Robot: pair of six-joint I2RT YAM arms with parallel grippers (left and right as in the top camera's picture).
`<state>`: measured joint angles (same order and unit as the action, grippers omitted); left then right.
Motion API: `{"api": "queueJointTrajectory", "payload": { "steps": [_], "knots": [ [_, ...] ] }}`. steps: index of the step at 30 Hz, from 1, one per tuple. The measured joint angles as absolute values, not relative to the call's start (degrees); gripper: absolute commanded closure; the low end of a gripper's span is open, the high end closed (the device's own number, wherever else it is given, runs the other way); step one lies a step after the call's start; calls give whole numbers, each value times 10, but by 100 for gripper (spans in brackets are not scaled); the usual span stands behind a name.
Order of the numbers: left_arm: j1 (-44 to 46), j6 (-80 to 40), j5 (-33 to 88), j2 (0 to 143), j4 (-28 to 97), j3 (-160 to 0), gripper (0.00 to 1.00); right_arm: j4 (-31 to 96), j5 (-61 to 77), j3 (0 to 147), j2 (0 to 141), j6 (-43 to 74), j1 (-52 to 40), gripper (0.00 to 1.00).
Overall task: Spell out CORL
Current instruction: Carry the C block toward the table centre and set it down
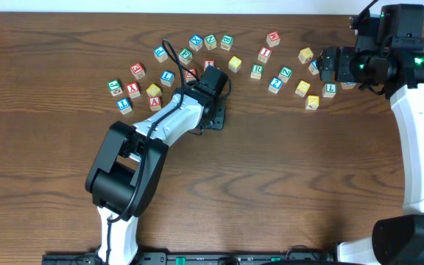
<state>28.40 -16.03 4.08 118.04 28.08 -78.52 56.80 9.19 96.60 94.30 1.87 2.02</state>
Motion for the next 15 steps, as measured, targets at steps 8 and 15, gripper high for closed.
{"api": "queueJointTrajectory", "payload": {
  "steps": [8,15],
  "knots": [
    [284,-160,39,1180,281,-785,61,568,92,966,943,19,20,1],
    [282,-160,27,1180,295,-787,61,568,91,966,943,19,20,1]
  ]
}}
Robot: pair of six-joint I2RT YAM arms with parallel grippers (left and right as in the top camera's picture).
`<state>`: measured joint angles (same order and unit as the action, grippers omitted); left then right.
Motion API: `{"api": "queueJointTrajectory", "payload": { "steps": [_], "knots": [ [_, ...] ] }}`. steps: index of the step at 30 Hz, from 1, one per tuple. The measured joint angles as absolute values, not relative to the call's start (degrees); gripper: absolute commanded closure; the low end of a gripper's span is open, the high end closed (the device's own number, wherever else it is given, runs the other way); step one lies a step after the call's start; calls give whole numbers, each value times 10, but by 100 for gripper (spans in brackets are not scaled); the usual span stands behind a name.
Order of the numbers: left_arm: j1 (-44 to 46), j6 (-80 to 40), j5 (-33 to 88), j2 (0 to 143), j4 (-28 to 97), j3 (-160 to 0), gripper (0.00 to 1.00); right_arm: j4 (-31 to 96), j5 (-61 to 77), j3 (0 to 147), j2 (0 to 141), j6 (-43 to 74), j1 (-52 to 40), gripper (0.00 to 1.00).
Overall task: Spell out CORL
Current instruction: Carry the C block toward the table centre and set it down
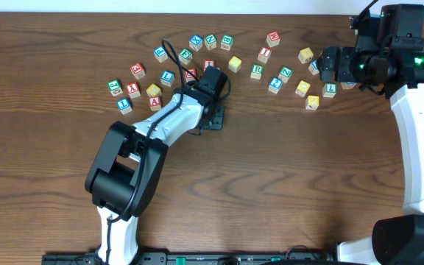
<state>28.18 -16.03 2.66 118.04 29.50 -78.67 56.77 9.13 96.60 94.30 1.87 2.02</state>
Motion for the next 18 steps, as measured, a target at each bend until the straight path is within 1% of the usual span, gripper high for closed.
{"api": "queueJointTrajectory", "payload": {
  "steps": [18],
  "knots": [
    [270,-148,26,1180,300,-788,61,568,91,966,943,19,20,1]
  ]
}}
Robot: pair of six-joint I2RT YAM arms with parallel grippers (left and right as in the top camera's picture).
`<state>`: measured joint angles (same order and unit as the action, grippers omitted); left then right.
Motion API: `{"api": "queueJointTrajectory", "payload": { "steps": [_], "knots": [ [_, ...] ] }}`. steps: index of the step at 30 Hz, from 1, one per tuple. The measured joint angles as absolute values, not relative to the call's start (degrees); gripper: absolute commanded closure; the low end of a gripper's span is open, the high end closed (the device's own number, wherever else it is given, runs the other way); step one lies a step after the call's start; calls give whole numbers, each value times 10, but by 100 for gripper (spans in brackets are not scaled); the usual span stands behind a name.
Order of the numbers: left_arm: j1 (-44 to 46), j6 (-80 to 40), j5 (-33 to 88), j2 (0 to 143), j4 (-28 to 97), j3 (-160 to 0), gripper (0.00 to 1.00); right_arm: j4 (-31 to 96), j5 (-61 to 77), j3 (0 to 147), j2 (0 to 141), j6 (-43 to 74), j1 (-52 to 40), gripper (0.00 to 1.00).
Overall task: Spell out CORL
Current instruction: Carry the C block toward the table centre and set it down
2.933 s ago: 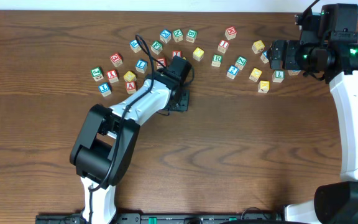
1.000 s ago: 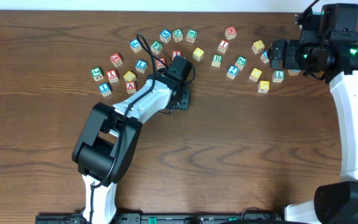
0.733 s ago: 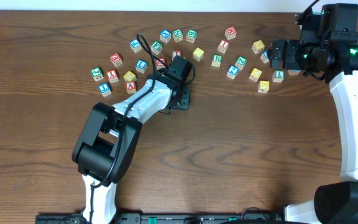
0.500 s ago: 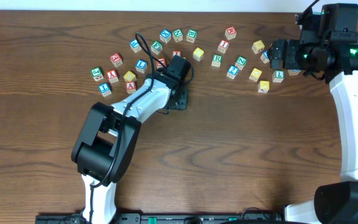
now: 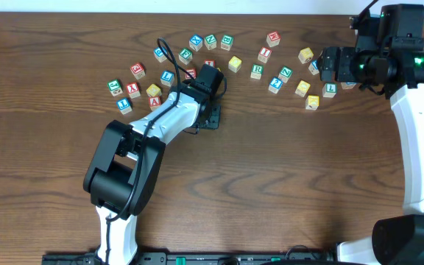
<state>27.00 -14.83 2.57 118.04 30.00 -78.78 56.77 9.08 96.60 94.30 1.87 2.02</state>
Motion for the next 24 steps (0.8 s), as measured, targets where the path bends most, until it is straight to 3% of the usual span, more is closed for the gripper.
{"api": "queueJointTrajectory", "payload": {
  "steps": [13,20,24],
  "knots": [
    [270,-147,26,1170,304,-808,55,568,90,966,943,19,20,1],
    [257,-147,26,1087,309,-815,55,568,90,966,943,19,20,1],
    [239,-147,26,1034,329,-819,49,567,90,966,943,19,20,1]
  ]
}}
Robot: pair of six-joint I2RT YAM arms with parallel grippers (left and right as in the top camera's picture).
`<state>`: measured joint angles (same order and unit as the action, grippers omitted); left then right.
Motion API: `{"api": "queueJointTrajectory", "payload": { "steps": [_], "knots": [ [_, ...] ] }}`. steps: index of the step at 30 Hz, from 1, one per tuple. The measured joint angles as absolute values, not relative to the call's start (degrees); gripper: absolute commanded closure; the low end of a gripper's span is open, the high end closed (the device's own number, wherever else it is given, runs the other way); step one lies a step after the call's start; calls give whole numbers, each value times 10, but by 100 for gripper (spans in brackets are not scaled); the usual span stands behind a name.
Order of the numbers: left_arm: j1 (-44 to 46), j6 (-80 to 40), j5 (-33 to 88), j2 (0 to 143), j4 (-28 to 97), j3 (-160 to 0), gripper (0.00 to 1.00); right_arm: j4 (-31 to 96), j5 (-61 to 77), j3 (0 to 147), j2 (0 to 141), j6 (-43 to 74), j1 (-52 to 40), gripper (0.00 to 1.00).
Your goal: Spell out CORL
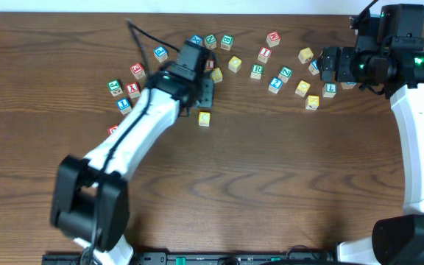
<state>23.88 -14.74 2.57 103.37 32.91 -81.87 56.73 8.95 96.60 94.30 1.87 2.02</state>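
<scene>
Several lettered wooden blocks lie in an arc across the far half of the table (271,191). One yellow block (204,118) sits alone, nearer the front than the rest. My left gripper (207,90) hovers just behind it among the blocks, beside another yellow block (216,74), and appears open and empty. The arm is blurred. My right gripper (321,66) stays at the right end of the arc, against a blue block (313,68). Its jaws are hidden under the wrist.
On the left are red, green and blue blocks (124,92). On the right are yellow and green blocks (304,90). The right arm's white link (418,147) runs down the right edge. The left arm (124,147) crosses the table's left middle.
My left arm has stretched out and swung back and to the left. Its gripper has left the spot it covered, where a yellow block now lies free. The right arm has not moved.
In the two oldest moments my left gripper stood still, pointing down at a spot in front of the arc. It then shifted slightly left. Now it is back among the blocks, and a yellow block lies where it had been. The right arm kept its place.
</scene>
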Motion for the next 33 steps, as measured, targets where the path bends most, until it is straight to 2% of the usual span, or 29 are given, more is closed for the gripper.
{"api": "queueJointTrajectory", "payload": {
  "steps": [13,23,33],
  "knots": [
    [166,-147,24,949,438,-820,46,564,122,966,943,19,16,1],
    [157,-147,24,948,471,-820,46,556,135,952,948,31,-51,1],
    [156,-147,-3,948,536,-888,46,570,137,961,1009,77,-90,7]
  ]
}}
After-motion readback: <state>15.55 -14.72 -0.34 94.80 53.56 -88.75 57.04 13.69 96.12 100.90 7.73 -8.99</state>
